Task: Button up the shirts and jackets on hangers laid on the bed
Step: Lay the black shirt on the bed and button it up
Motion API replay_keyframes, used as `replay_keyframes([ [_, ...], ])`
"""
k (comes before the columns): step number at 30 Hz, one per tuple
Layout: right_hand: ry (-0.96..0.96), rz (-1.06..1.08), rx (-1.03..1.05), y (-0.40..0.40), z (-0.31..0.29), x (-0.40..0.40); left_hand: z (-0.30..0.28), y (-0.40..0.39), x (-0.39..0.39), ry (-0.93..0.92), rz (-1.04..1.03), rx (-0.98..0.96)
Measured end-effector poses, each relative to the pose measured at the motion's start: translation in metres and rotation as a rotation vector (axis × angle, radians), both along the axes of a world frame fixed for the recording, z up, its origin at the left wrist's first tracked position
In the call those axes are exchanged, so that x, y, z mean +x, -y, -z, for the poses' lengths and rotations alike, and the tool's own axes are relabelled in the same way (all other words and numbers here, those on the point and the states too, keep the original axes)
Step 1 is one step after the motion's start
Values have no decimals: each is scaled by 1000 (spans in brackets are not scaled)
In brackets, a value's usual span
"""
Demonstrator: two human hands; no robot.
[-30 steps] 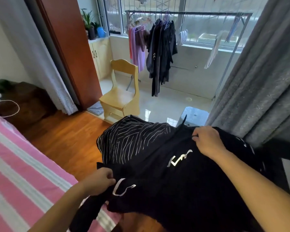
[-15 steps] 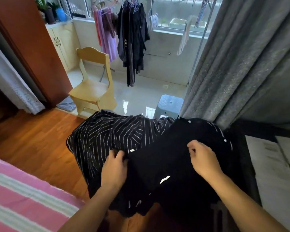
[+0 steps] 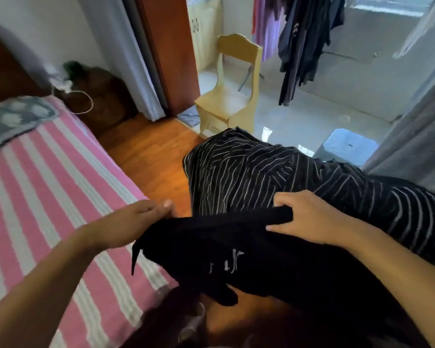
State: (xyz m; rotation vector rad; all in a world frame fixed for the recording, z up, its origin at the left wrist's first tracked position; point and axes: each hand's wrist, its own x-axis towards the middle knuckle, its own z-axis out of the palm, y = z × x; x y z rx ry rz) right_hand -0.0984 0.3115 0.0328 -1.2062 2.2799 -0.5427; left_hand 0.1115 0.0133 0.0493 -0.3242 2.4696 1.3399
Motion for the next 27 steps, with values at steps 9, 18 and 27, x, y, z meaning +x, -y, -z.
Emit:
replay_keyframes([
  [9,528,-206,-259,149,-30,117,-60,72,200,126,-360,-515],
  [18,560,-470,-535,310,-168,359,-192,171,442,-493,-992,-1272],
  [27,422,-881,-232,365,-51,662,-70,158,629,-646,-1542,91],
])
